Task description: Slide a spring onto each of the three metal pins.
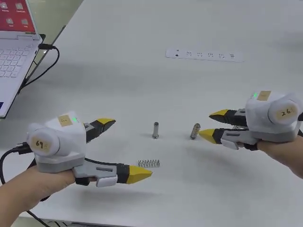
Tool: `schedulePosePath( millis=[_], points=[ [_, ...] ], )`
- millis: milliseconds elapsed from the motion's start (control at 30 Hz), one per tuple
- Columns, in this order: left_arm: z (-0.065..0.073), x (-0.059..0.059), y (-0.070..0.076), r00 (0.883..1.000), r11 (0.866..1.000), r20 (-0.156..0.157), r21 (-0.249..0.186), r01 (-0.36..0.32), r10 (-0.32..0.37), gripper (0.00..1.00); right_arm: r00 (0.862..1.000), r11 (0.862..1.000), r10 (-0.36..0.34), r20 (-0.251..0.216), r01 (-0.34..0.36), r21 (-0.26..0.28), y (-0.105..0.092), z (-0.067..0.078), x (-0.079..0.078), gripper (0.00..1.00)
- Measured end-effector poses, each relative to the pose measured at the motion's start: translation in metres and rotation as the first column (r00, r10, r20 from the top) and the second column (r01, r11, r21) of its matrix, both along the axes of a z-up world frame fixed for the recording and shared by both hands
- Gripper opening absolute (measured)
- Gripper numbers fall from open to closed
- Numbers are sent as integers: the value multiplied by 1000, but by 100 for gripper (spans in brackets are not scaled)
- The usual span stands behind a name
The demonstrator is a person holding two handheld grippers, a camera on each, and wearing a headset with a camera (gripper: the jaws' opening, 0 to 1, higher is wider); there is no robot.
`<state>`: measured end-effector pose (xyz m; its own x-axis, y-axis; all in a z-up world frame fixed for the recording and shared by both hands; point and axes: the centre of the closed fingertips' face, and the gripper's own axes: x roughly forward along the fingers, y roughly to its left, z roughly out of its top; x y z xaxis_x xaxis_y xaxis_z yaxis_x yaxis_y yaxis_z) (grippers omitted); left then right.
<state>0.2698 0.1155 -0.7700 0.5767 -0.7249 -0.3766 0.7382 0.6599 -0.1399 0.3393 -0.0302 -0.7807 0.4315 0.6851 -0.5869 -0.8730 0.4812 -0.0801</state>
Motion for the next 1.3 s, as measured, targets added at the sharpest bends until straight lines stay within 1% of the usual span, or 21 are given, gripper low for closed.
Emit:
schedulePosePath(
  millis=[200, 367, 567, 767, 1000, 1100, 1300],
  points=[
    [0, 0, -1, 1000, 1000, 0, 5, 5, -5, 98, 1000, 1000, -7, 2, 7, 0, -7, 3, -2, 32],
    [2, 0, -1, 1000, 1000, 1, 8, 4, -4, 98, 1000, 1000, -10, 10, 9, 6, -10, 7, -7, 33],
    [1, -1, -1, 1000, 1000, -2, 14, 8, -8, 97, 1000, 1000, -16, 0, 16, 11, -15, 4, -12, 33],
    [-1, -2, -2, 1000, 1000, -5, 15, 10, -10, 97, 1000, 999, -23, -16, 24, 30, -20, 4, -16, 34],
    [-1, 0, -4, 1000, 1000, -6, 14, 13, -13, 97, 1000, 998, -25, -17, 26, 49, -24, 8, -26, 34],
    [-2, 0, -5, 1000, 1000, -7, 15, 15, -14, 97, 999, 998, -19, -26, 20, 56, -25, 6, -30, 34],
    [-3, 0, -5, 1000, 1000, -9, 13, 13, -13, 97, 998, 998, -29, -49, 31, 49, -32, -3, -37, 34]
  ],
)
